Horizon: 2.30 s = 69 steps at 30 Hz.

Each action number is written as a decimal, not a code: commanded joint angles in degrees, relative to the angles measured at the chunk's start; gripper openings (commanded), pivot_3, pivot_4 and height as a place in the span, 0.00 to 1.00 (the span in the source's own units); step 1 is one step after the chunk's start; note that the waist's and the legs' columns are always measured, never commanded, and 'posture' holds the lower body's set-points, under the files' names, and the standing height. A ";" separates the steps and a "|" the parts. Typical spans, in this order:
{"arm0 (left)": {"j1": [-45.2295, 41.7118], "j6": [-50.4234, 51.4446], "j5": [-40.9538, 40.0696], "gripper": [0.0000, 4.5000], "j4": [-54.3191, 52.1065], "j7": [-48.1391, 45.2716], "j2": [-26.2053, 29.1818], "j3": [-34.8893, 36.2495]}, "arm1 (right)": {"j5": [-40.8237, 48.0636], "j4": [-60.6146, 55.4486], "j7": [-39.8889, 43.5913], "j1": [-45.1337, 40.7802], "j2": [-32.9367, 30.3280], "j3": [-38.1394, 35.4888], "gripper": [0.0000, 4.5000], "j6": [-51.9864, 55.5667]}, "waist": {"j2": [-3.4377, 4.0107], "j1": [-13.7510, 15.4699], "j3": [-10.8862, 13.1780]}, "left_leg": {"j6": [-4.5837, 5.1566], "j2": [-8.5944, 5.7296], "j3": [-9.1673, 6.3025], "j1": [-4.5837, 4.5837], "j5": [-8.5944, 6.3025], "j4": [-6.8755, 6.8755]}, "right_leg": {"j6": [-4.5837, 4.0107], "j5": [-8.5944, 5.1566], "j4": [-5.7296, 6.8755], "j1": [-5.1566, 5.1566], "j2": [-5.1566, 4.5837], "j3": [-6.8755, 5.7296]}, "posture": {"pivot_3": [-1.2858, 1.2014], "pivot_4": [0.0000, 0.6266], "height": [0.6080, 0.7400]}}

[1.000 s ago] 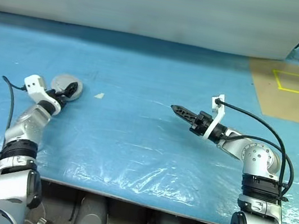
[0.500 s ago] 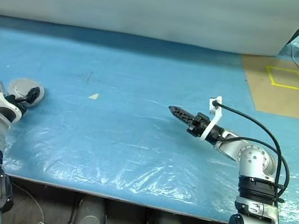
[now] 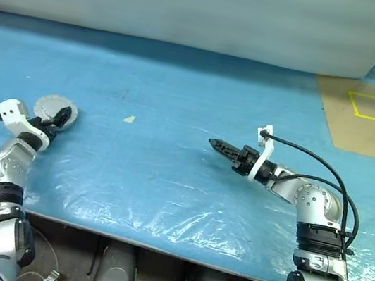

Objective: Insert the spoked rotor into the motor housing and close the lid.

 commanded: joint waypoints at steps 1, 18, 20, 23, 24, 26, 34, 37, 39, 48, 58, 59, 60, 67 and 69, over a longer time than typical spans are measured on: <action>-1.70 10.43 -10.05 1.00 -8.12 -3.48 0.25 4.01 | 0.33 -2.49 0.47 1.00 -0.05 0.01 0.63 -0.39 | -0.10 -0.17 0.06 | 0.00 0.00 -0.01 0.00 0.00 0.01 | 0.00 0.00 0.00 0.00 0.00 0.00 | 0.52 0.24 1.00; -0.04 20.54 -15.42 1.00 -9.43 -3.65 6.25 8.37 | -1.31 -1.86 0.47 1.52 0.68 0.64 0.63 -0.92 | -0.19 -0.53 0.09 | -0.01 0.04 -0.15 -0.01 0.00 -0.37 | 0.02 0.01 -0.45 -0.05 0.10 -0.03 | 0.52 0.24 1.00; 0.28 21.28 -15.45 1.00 -10.69 -4.73 6.05 7.49 | -1.07 -1.76 0.60 1.18 0.80 0.44 0.63 -0.80 | -0.19 -0.50 0.09 | -0.01 0.01 -0.14 -0.04 0.00 -0.40 | 0.14 0.08 -0.46 -0.05 0.09 -0.05 | 0.52 0.24 1.00; 0.52 21.68 -15.40 1.00 -11.36 -6.39 5.64 6.76 | -1.00 -1.47 0.58 0.84 0.97 0.29 0.63 -0.77 | -0.19 -0.59 0.09 | -0.01 0.02 -0.13 -0.03 0.00 -0.41 | 0.11 0.06 -0.45 -0.05 0.09 -0.05 | 0.52 0.24 1.00; 0.72 21.84 -15.36 1.00 -12.25 -6.54 5.31 6.38 | -0.97 -1.46 0.66 0.77 1.02 0.35 0.63 -0.74 | -0.19 -0.60 0.09 | -0.01 0.03 -0.13 -0.03 0.00 -0.41 | 0.10 0.06 -0.45 -0.05 0.10 -0.06 | 0.52 0.24 1.00; 1.82 23.58 -15.90 1.00 -16.53 -7.52 4.12 4.54 | -0.95 -1.47 0.81 0.52 1.02 0.43 0.63 -0.71 | -0.19 -0.62 0.09 | -0.01 0.03 -0.13 -0.02 0.00 -0.41 | 0.01 0.00 -0.44 -0.05 0.09 -0.06 | 0.52 0.24 1.00; 1.92 28.40 -15.78 1.00 -34.68 -11.80 2.49 -6.97 | -1.43 -4.20 4.54 -0.63 -2.58 -0.36 0.63 -4.04 | -0.19 -0.48 0.10 | 0.00 0.03 0.00 -0.05 0.00 -0.37 | -0.01 0.00 -0.42 -0.04 0.08 -0.06 | 0.52 0.24 1.00; -1.40 28.89 -15.13 1.00 -40.08 -15.04 2.07 -13.70 | -2.27 -5.00 6.78 -1.44 -4.83 0.35 0.63 -6.37 | -0.19 -0.28 0.10 | 0.01 0.01 0.02 -0.07 0.01 -0.35 | 0.00 0.00 -0.42 -0.02 0.08 -0.07 | 0.52 0.24 1.00; -4.05 29.84 -15.73 1.00 -42.23 -16.24 0.73 -17.22 | -3.05 -4.92 7.87 -2.20 -6.08 0.73 0.63 -7.77 | -0.18 -0.45 0.10 | 0.01 0.02 0.03 -0.04 0.01 -0.32 | 0.00 0.00 -0.39 -0.01 0.08 -0.06 | 0.52 0.24 1.00; -4.16 23.93 -5.65 1.00 -43.05 -27.87 0.49 -33.75 | -14.99 -9.59 14.97 0.16 -12.82 10.33 0.63 -20.84 | -0.13 -1.19 0.09 | 0.01 0.01 0.02 -0.02 0.01 -0.43 | 0.20 0.12 -0.35 -0.14 0.25 -0.02 | 0.52 0.24 1.00; -0.65 16.55 2.01 1.00 -41.89 -33.93 3.46 -36.70 | -17.75 -14.37 16.29 3.69 -14.43 12.54 0.63 -23.29 | -0.12 -0.85 0.10 | 0.01 0.05 0.02 -0.05 0.00 -0.36 | -0.01 -0.01 -0.37 -0.09 0.20 -0.01 | 0.52 0.24 1.00; -0.73 16.20 2.24 1.00 -41.78 -34.10 3.31 -36.49 | -18.22 -14.20 16.41 3.51 -14.57 12.83 0.63 -23.71 | -0.12 -0.79 0.10 | 0.02 0.05 0.03 -0.04 0.00 -0.33 | -0.02 -0.01 -0.36 -0.08 0.20 0.00 | 0.52 0.24 1.00; -0.85 15.80 2.57 1.00 -41.66 -34.24 3.14 -36.38 | -18.23 -13.95 16.48 3.20 -14.47 12.85 0.63 -23.76 | -0.12 -0.75 0.10 | 0.02 0.06 0.03 -0.04 0.00 -0.31 | -0.02 -0.01 -0.34 -0.08 0.20 -0.01 | 0.52 0.24 1.00; -1.62 14.99 3.01 1.00 -40.62 -33.82 1.47 -35.59 | -18.20 -12.79 16.81 1.61 -13.78 13.19 0.63 -23.24 | -0.11 -0.72 0.10 | 0.03 0.08 0.03 0.01 0.00 -0.18 | -0.04 -0.02 -0.15 -0.08 0.19 0.03 | 0.52 0.24 1.00; -1.37 14.53 3.51 1.00 -40.47 -33.85 1.44 -35.66 | -18.24 -12.66 17.08 1.57 -13.77 13.07 0.63 -23.13 | -0.11 -0.73 0.10 | 0.03 0.07 0.03 0.00 0.01 -0.18 | -0.04 -0.02 -0.15 -0.08 0.20 0.03 | 0.52 0.24 1.00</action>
